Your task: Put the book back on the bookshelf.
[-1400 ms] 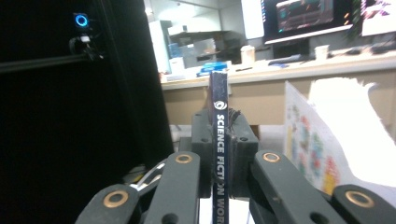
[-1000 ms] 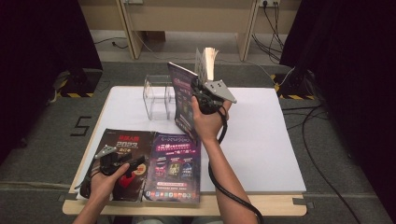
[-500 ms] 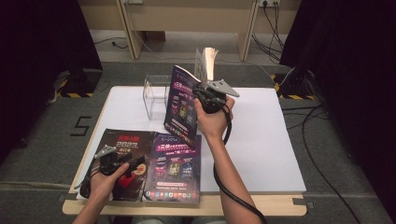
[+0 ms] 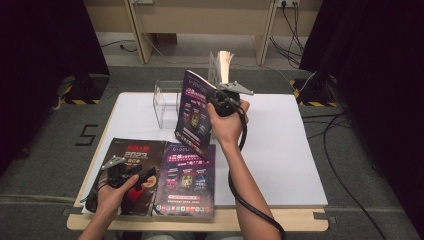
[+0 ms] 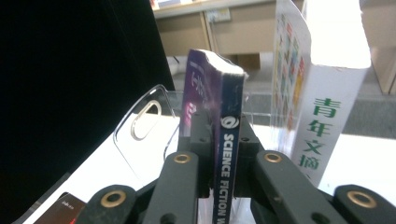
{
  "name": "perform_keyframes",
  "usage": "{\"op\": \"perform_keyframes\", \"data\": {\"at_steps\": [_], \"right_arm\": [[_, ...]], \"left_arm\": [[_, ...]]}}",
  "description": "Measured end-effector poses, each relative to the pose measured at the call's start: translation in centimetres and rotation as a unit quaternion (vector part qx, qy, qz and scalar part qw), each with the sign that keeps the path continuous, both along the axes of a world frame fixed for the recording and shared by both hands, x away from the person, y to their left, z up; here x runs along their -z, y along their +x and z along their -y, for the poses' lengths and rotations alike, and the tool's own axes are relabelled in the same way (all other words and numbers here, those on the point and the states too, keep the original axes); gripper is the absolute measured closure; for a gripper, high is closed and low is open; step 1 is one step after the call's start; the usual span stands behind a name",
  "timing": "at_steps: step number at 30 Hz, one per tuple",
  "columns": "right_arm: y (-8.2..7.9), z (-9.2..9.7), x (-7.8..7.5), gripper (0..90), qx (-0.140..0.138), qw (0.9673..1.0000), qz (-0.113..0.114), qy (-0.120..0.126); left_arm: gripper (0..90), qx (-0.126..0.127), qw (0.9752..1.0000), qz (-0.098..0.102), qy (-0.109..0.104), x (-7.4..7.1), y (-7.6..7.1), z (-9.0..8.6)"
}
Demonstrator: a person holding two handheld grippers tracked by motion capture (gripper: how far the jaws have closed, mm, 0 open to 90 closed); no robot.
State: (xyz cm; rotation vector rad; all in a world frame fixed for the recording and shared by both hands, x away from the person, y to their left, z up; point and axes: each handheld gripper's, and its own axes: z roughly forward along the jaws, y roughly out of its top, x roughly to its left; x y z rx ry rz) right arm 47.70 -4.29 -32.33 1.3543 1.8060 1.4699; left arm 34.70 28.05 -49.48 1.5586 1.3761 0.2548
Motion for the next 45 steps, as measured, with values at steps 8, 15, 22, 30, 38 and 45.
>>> {"op": "perform_keyframes", "data": {"at_steps": [8,15,22,30,38,45], "right_arm": [[-1.1,-0.8,-0.5,84.3,-0.006,0.9991,0.042,0.003],[-1.6,-1.6,-1.8,84.3,-0.003,0.9959,0.090,-0.009],[-1.5,-2.1,-3.2,84.3,0.007,0.9935,0.113,0.012],[0.3,-2.7,-3.7,84.3,0.029,0.9920,0.120,0.024],[1.9,-3.2,-3.4,84.3,0.042,0.9911,0.124,0.026],[2.8,-3.6,-3.0,84.3,0.052,0.9902,0.126,0.030]], "left_arm": [[26.4,0.000,1.0000,-0.001,0.000,0.1,0.0,0.0],[26.4,-0.001,1.0000,-0.001,0.000,0.0,0.0,-0.1],[26.4,0.001,1.0000,0.000,-0.001,0.0,0.0,0.0],[26.4,0.001,1.0000,-0.001,-0.002,0.1,-0.1,-0.1],[26.4,0.000,1.0000,-0.001,-0.001,0.1,0.0,-0.2],[26.4,0.002,1.0000,-0.002,0.000,0.2,0.0,-0.1]]}}
